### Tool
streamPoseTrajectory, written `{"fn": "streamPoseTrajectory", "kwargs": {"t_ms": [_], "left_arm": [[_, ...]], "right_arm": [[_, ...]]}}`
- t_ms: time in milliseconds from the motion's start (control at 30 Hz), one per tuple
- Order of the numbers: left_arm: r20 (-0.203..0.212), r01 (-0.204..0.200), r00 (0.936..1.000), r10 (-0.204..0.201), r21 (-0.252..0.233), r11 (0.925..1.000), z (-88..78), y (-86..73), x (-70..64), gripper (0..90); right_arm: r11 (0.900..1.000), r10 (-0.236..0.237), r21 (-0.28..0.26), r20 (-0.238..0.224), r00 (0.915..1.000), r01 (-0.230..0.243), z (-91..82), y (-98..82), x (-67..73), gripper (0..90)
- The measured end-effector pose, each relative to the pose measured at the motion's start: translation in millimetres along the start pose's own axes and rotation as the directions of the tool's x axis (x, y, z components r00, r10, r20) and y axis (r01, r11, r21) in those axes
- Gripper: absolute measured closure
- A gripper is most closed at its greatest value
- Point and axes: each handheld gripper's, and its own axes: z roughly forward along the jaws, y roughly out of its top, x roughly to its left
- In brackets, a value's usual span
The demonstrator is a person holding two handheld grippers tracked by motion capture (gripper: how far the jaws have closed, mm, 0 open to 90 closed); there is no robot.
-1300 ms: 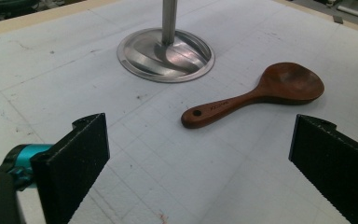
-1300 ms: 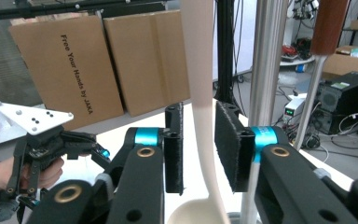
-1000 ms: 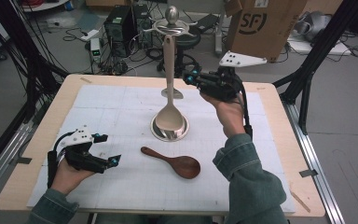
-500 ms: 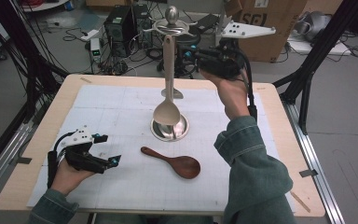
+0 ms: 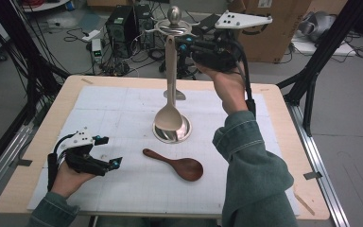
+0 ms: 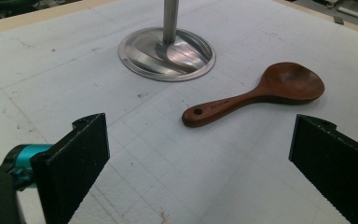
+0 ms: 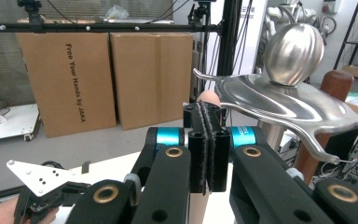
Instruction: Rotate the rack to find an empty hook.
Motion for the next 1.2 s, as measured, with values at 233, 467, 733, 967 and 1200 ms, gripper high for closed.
{"fn": "streamPoseTrajectory", "kwargs": {"t_ms": [233, 467, 733, 967, 1200], "left_arm": [[0.000, -0.001, 1.0000, 0.001, 0.000, 1.0000, -0.3, 0.1, -0.5, 5.6], [0.002, 0.001, 1.0000, -0.001, -0.003, 1.0000, -0.3, 0.1, -0.5, 5.6], [0.003, -0.001, 1.0000, 0.001, -0.004, 1.0000, -0.6, 0.1, -0.5, 5.6], [0.000, -0.005, 1.0000, 0.005, -0.006, 1.0000, -1.2, 0.3, -0.2, 5.6], [0.000, -0.005, 1.0000, 0.005, -0.007, 1.0000, -1.3, 0.4, -0.3, 5.6]], "right_arm": [[1.000, -0.007, 0.001, 0.004, 1.0000, 0.007, 4.7, 1.7, 3.3, 89.8], [1.000, -0.019, 0.008, 0.012, 0.9997, 0.019, 10.4, 3.6, 7.4, 89.8], [0.999, -0.038, 0.019, 0.028, 0.9989, 0.037, 18.8, 5.6, 11.3, 89.8], [0.999, -0.040, 0.028, 0.022, 0.9990, 0.039, 19.9, 5.2, 10.7, 89.8], [0.998, -0.046, 0.031, 0.003, 0.9989, 0.046, 6.6, 1.2, 8.0, 89.8]]}}
